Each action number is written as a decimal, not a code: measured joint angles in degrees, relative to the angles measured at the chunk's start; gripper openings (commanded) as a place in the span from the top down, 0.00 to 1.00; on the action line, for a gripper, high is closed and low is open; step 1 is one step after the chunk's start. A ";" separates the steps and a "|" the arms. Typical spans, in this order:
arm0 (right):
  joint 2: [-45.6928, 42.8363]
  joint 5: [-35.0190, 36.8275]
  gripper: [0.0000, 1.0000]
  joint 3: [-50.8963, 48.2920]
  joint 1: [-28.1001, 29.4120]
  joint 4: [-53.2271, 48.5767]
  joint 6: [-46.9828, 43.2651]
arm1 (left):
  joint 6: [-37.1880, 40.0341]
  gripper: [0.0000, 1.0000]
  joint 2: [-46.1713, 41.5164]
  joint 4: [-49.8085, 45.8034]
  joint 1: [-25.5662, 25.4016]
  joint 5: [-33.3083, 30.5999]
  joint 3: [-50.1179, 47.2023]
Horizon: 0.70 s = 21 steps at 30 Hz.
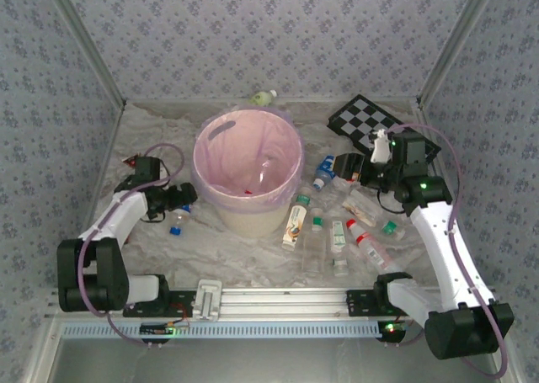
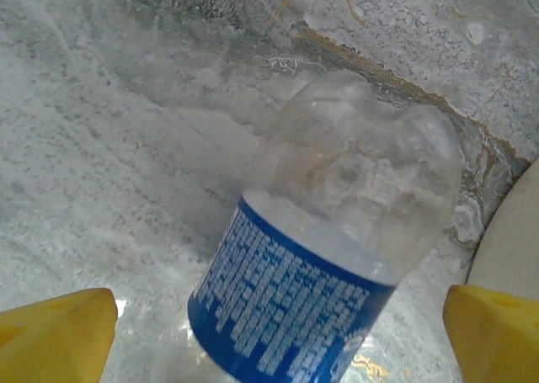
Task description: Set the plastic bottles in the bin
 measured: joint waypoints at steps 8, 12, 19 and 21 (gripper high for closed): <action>0.00 -2.69 0.17 -0.13 -0.52 0.20 1.05 | 0.26 0.19 6.14 2.73 -1.68 -0.57 0.02; 0.00 -3.48 0.17 -0.24 -0.68 0.17 1.18 | 0.31 0.33 7.06 2.97 -2.97 -1.31 0.04; -0.63 -3.43 0.16 -1.01 -2.03 0.13 1.16 | -0.26 0.38 5.22 1.64 -3.67 -2.47 2.43; -0.96 -3.41 0.16 -1.51 -2.62 -0.04 1.14 | -0.26 0.40 2.80 0.02 -3.67 -3.32 3.78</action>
